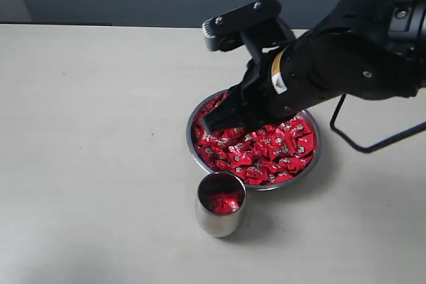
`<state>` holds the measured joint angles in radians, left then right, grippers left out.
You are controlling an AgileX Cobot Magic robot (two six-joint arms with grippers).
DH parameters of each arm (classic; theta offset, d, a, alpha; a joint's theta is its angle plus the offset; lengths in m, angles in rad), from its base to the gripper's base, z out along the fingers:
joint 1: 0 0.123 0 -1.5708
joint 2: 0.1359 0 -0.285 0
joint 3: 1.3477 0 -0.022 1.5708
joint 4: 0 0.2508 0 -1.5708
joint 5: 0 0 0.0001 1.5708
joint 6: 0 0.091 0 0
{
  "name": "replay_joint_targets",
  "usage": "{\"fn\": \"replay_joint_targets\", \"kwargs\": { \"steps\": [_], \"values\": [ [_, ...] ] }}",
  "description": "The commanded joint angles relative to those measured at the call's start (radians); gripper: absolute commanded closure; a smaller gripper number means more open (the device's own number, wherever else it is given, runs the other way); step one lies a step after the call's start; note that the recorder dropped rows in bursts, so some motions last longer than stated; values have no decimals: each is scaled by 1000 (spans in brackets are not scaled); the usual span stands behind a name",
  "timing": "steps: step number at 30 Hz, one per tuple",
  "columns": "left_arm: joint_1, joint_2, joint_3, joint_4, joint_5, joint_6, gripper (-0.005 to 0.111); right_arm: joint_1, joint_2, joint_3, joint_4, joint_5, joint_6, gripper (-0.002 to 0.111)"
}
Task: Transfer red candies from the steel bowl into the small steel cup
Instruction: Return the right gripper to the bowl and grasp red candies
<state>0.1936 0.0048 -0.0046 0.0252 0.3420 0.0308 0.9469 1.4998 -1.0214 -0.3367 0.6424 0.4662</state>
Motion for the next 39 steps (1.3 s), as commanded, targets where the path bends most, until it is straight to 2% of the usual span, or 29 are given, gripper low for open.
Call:
{"fn": "replay_joint_targets", "kwargs": {
  "steps": [1,11,19,23,26,31,39],
  "values": [
    [-7,-5,5,2,-8,-1,106,-64,-7,-23,-132,28,107,70],
    [-7,-5,5,2,-8,-1,106,-109,126,-124,-127,-56,107,70],
    [-7,-5,5,2,-8,-1,106,-122,321,-285,-125,0,107,70],
    [-7,-5,5,2,-8,-1,106,-197,373,-328,-102,41,109,70],
    [-7,-5,5,2,-8,-1,106,-268,392,-330,-19,24,84,71],
    [-7,-5,5,2,-8,-1,106,-357,425,-330,269,28,-188,77],
    [-7,-5,5,2,-8,-1,106,-376,502,-330,453,51,-401,77]
  ]
}}
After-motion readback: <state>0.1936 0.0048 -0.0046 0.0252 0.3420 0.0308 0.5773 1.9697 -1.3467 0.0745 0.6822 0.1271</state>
